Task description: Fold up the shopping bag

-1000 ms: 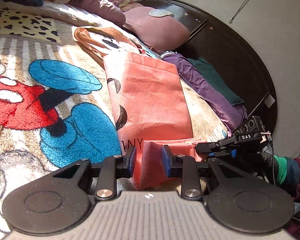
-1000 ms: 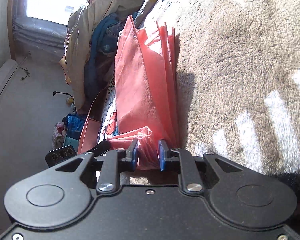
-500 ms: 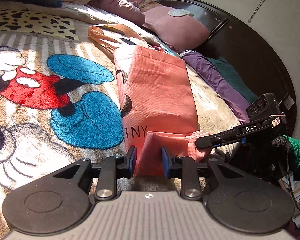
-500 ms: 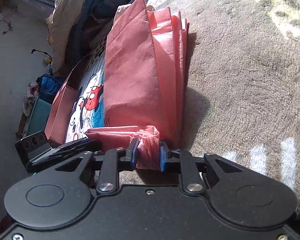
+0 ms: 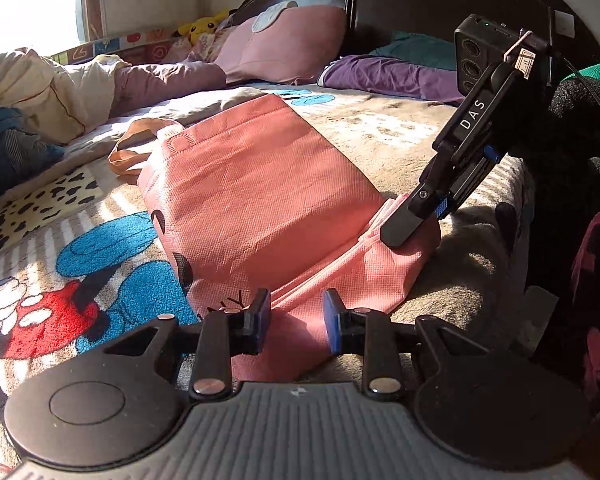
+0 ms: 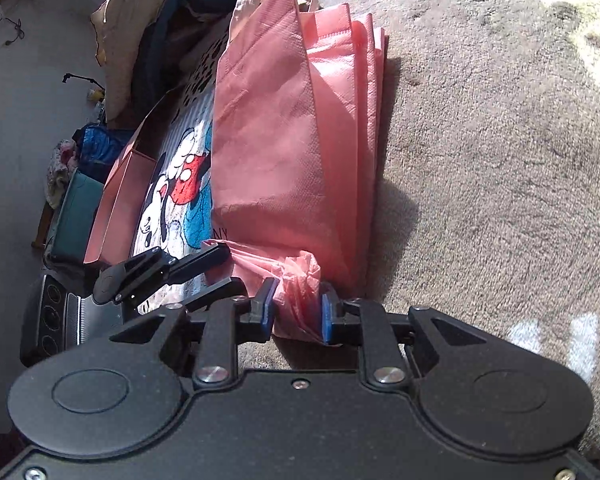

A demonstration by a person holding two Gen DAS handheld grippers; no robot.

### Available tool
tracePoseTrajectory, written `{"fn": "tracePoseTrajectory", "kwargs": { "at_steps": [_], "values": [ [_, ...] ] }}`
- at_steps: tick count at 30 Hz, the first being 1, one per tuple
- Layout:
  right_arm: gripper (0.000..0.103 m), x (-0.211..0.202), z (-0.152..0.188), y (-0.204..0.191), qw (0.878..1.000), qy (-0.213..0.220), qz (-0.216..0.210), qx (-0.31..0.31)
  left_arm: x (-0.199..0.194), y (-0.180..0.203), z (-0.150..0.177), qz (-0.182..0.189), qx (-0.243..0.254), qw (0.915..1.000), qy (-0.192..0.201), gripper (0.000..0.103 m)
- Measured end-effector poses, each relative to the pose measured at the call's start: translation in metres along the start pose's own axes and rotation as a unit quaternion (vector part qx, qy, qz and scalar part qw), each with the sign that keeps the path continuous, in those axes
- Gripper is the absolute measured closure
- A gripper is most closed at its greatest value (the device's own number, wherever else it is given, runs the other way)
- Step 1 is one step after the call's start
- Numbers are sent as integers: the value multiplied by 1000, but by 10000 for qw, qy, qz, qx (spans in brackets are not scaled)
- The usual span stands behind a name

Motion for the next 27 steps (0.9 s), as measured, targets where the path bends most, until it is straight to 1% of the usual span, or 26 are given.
{"fn": "tracePoseTrajectory", "kwargs": {
  "at_steps": [2, 5, 8, 9, 10, 11, 12, 13, 14, 16, 19, 22, 24, 25, 27],
  "values": [
    [86, -2, 5, 5, 9998, 142, -111, 78, 0, -2, 1, 22, -62, 10000, 7, 76],
    [86, -5, 15, 5, 9991, 412, -109, -2, 1, 2, 0, -33, 9, 10000, -41, 76],
    [85, -11, 25, -5, 9967, 694, 146, -400, 2, 3, 0, -51, 40, 9999, -79, 76],
    [83, -11, 27, -13, 9951, 736, 313, -584, 2, 3, 0, -46, 33, 9999, -91, 76],
    [79, -12, 27, -22, 9923, 751, 546, -824, 2, 3, -1, -55, 27, 9999, -111, 76],
    [73, -11, 27, -34, 9873, 745, 814, -1139, 3, 4, -2, -64, 21, 9999, -131, 76],
    [71, -10, 26, -48, 9799, 734, 1097, -1494, 3, 3, -3, -68, 9, 9999, -149, 76],
    [67, -11, 25, -61, 9697, 733, 1363, -1889, 4, 3, -3, -61, -8, 9999, -160, 76],
    [66, -12, 25, -75, 9566, 738, 1616, -2308, 4, 3, -3, -59, 3, 9999, -159, 76],
    [67, -17, 19, -96, 9370, 876, 1859, -2824, 3, 5, -2, -70, 47, 9999, -142, 76],
    [67, -23, 0, -120, 9151, 1165, 2079, -3253, 3, 7, -1, -76, 73, 9999, -133, 76],
    [68, -10, -23, -122, 9015, 985, 2024, -3698, 2, 9, -2, -76, 75, 9998, -152, 76],
    [68, 14, -34, -123, 8955, 723, 2072, -3873, 3, 9, -3, -92, 60, 9998, -188, 76],
    [69, 28, -39, -117, 8934, 557, 2106, -3930, 3, 10, -4, -112, 60, 9997, -220, 76],
    [71, 41, -42, -87, 8929, 366, 2384, -3801, 5, 12, -6, -165, 82, 9994, -297, 76]
  ]
}}
Point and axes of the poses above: each gripper's, at about its wrist camera, not at the fingertips, and x roughly the way its jaws point, y to its right, z to its underside, the point moved 2 cm from there along x, roughly the way its jaws point, and after that the axes turned 11 degrees about -x, right-handed, at the moved point
